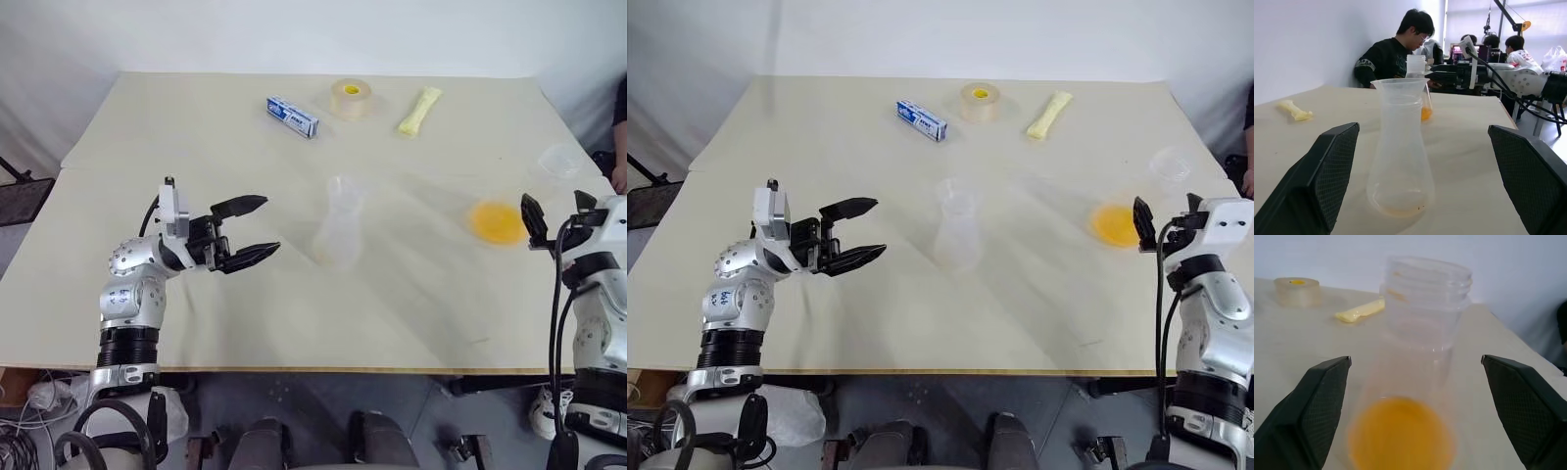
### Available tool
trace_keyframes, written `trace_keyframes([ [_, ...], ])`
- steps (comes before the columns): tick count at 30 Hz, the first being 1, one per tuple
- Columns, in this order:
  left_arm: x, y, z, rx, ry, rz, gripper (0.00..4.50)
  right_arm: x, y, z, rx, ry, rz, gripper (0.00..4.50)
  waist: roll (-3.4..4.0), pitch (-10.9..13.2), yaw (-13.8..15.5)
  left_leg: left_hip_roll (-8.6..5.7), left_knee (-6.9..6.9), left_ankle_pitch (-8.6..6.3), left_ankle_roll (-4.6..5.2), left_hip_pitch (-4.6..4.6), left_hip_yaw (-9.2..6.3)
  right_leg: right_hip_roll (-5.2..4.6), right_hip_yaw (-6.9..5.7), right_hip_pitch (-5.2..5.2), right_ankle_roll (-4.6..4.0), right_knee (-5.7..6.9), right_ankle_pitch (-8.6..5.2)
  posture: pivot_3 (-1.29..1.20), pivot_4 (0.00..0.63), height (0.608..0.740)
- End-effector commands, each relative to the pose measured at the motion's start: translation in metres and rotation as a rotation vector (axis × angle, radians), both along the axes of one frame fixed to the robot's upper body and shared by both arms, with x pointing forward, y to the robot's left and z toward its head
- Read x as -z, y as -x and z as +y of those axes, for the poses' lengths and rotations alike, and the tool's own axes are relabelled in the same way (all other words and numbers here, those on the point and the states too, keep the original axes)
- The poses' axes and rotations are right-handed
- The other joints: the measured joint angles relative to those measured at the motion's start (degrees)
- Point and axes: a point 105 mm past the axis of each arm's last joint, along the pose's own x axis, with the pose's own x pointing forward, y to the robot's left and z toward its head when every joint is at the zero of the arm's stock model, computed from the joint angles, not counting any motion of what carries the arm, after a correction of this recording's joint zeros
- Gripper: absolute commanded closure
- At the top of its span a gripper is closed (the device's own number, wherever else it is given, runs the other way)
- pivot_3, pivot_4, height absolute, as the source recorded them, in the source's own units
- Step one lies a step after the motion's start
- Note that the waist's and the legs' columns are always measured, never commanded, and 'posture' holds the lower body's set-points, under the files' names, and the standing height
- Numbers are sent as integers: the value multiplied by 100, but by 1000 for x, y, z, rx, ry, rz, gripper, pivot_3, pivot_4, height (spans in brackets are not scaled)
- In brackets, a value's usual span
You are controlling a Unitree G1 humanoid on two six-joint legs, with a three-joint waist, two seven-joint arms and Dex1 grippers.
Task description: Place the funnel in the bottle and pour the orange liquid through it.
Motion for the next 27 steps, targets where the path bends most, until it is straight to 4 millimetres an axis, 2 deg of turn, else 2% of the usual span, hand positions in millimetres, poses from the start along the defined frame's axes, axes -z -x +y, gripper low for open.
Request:
trace_keyframes([
  [1, -9, 5, -1, 5, 25, -36, 14, -19, -6, -1, -13, 38, -62, 0, 0, 0, -2, 0, 0, 0, 0, 0, 0, 0, 0, 0, 0, 0, 0, 0, 150, 740],
  [12, -11, 7, 0, -17, 35, -34, 14, -33, -34, 4, -29, 56, -99, 0, 0, 0, -18, 1, 0, 0, 0, -2, 0, -2, 0, 0, 0, -2, 0, 0, 150, 740],
  [27, -12, 4, -1, -27, 43, -31, 14, -40, -38, 0, 9, 38, -129, 0, 0, 0, -21, 7, 0, 0, 0, -3, -1, -2, -2, 0, 0, -2, 0, 0, 150, 740],
])
